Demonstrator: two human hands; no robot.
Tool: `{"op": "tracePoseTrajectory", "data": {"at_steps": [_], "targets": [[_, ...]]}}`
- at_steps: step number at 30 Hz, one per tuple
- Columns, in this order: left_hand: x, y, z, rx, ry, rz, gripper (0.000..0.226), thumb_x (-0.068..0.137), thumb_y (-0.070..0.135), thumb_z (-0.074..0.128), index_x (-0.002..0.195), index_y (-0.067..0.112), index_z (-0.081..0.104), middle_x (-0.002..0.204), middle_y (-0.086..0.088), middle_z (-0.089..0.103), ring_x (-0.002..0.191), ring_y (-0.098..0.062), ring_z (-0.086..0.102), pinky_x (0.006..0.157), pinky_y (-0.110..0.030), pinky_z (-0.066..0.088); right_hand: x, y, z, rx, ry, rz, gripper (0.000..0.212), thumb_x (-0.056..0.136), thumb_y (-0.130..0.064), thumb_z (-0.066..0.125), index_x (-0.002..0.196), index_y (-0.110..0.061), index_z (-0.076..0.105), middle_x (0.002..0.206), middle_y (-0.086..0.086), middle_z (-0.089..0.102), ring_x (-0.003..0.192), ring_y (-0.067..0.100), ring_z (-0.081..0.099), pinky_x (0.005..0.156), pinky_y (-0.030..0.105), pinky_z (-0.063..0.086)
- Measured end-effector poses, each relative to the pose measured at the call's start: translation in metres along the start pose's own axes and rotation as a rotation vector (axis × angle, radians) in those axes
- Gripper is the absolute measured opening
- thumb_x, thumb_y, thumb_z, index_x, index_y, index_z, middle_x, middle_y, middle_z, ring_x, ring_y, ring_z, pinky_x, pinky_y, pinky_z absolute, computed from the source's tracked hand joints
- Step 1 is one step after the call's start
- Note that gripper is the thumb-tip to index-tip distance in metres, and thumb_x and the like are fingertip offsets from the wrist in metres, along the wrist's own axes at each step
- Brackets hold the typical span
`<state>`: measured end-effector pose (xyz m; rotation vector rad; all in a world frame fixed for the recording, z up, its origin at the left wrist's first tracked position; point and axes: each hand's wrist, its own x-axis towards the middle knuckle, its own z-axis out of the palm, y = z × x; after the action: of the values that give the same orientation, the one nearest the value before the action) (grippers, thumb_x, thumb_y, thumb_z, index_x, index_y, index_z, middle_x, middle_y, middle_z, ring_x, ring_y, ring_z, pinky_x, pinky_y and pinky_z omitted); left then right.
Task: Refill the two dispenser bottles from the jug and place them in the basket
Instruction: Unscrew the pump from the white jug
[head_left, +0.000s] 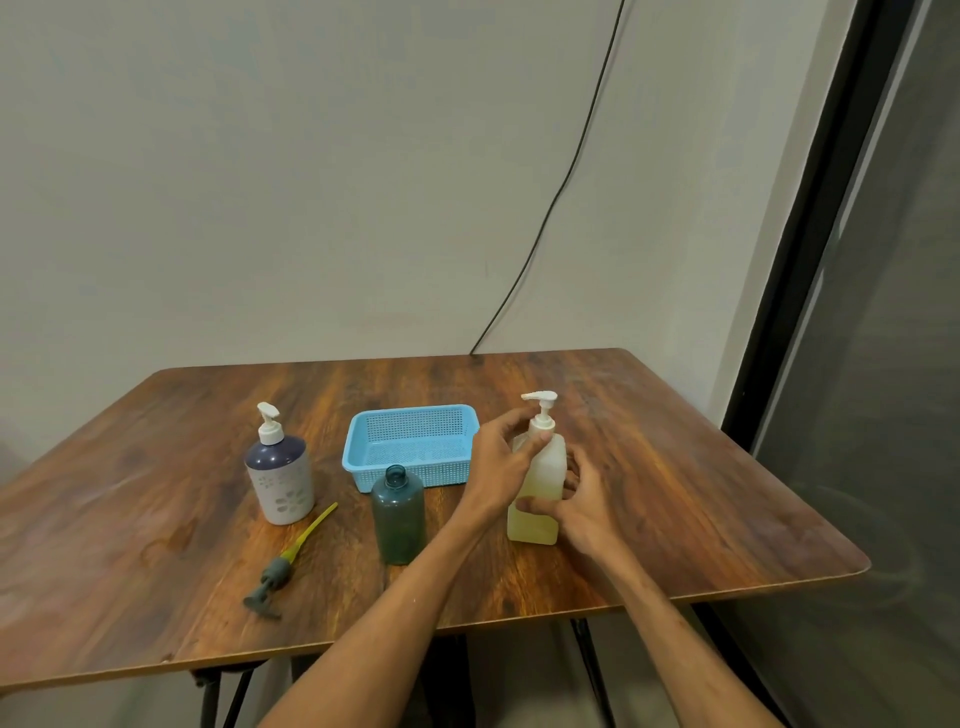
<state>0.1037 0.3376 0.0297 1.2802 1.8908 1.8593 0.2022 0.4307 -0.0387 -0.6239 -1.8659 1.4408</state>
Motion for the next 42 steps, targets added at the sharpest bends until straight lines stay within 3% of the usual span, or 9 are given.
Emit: {"op": "tracePoseTrajectory", "data": {"at_steps": [4, 7, 13, 18, 21, 30, 35, 39, 42], "targets": [[0.003, 0.012, 0.005, -0.032, 0.168, -0.013, 0.029, 0.07, 0.021, 0.088, 0.096, 0.021, 0.075, 0.095, 0.009, 0.075, 0.087, -0.004, 0.07, 0.082, -0.028, 0.059, -0.001, -0.001, -0.001, 0.008, -0.004, 0.023, 0.104, 0.045, -0.046, 0.101, 0.136, -0.034, 0.052, 0.131, -0.001, 0.066, 0.119, 0.024, 0.065, 0.094, 0.054, 0.057], [0.008, 0.02, 0.007, -0.058, 0.227, 0.02, 0.032, 0.064, 0.026, 0.092, 0.088, 0.02, 0.072, 0.087, 0.008, 0.074, 0.083, -0.007, 0.069, 0.077, -0.027, 0.058, -0.001, 0.0, -0.002, 0.002, 0.0, 0.028, 0.105, 0.044, -0.045, 0.101, 0.136, -0.034, 0.052, 0.131, -0.002, 0.066, 0.119, 0.024, 0.065, 0.093, 0.054, 0.057], [0.018, 0.035, 0.004, -0.123, 0.255, 0.06, 0.034, 0.065, 0.022, 0.092, 0.092, 0.016, 0.073, 0.088, 0.005, 0.075, 0.086, -0.01, 0.071, 0.084, -0.036, 0.06, -0.002, 0.0, 0.0, -0.004, 0.0, 0.024, 0.103, 0.048, -0.037, 0.099, 0.138, -0.034, 0.049, 0.133, -0.002, 0.064, 0.12, 0.022, 0.064, 0.094, 0.052, 0.057], [0.028, 0.059, -0.007, -0.269, 0.301, 0.089, 0.037, 0.066, 0.016, 0.092, 0.098, 0.011, 0.073, 0.092, -0.001, 0.076, 0.089, -0.013, 0.073, 0.085, -0.031, 0.059, -0.001, -0.003, -0.001, -0.062, 0.029, 0.0, 0.092, 0.056, -0.014, 0.099, 0.131, -0.03, 0.047, 0.126, -0.01, 0.059, 0.115, 0.017, 0.062, 0.088, 0.041, 0.061], [0.035, 0.08, -0.013, -0.331, 0.335, 0.108, 0.037, 0.066, 0.01, 0.091, 0.099, 0.009, 0.073, 0.092, -0.005, 0.076, 0.085, -0.01, 0.072, 0.081, -0.026, 0.058, 0.0, -0.003, -0.001, -0.105, 0.039, -0.011, 0.094, 0.058, -0.016, 0.099, 0.133, -0.03, 0.045, 0.124, -0.014, 0.056, 0.115, 0.015, 0.061, 0.087, 0.036, 0.06], [0.048, 0.109, -0.024, -0.327, 0.36, 0.157, 0.04, 0.07, 0.014, 0.089, 0.106, 0.007, 0.073, 0.099, -0.005, 0.077, 0.091, -0.016, 0.074, 0.085, -0.038, 0.061, -0.002, -0.003, 0.0, -0.115, 0.045, -0.007, 0.097, 0.061, -0.016, 0.097, 0.141, -0.024, 0.042, 0.132, -0.007, 0.053, 0.116, 0.013, 0.057, 0.086, 0.029, 0.057], [0.047, 0.106, -0.03, -0.363, 0.41, 0.159, 0.041, 0.072, 0.014, 0.088, 0.11, 0.008, 0.072, 0.099, -0.003, 0.077, 0.093, -0.016, 0.074, 0.085, -0.034, 0.061, -0.002, -0.004, -0.001, -0.117, 0.069, 0.0, 0.101, 0.06, -0.017, 0.098, 0.144, -0.019, 0.042, 0.135, -0.003, 0.053, 0.118, 0.015, 0.058, 0.087, 0.033, 0.059], [0.044, 0.102, -0.035, -0.392, 0.459, 0.17, 0.039, 0.076, 0.011, 0.084, 0.113, 0.008, 0.071, 0.097, 0.008, 0.075, 0.092, -0.007, 0.073, 0.075, -0.018, 0.057, -0.003, -0.008, -0.002, -0.114, 0.096, -0.006, 0.1, 0.059, -0.014, 0.097, 0.143, -0.017, 0.044, 0.132, -0.006, 0.053, 0.115, 0.014, 0.057, 0.086, 0.034, 0.059], [0.041, 0.093, -0.037, -0.399, 0.494, 0.161, 0.038, 0.078, 0.011, 0.083, 0.113, 0.008, 0.071, 0.096, 0.01, 0.074, 0.091, -0.005, 0.073, 0.072, -0.016, 0.056, -0.006, -0.009, -0.006, -0.126, 0.114, -0.004, 0.098, 0.059, -0.016, 0.098, 0.142, -0.02, 0.045, 0.127, -0.009, 0.054, 0.105, 0.008, 0.059, 0.08, 0.029, 0.059]]}}
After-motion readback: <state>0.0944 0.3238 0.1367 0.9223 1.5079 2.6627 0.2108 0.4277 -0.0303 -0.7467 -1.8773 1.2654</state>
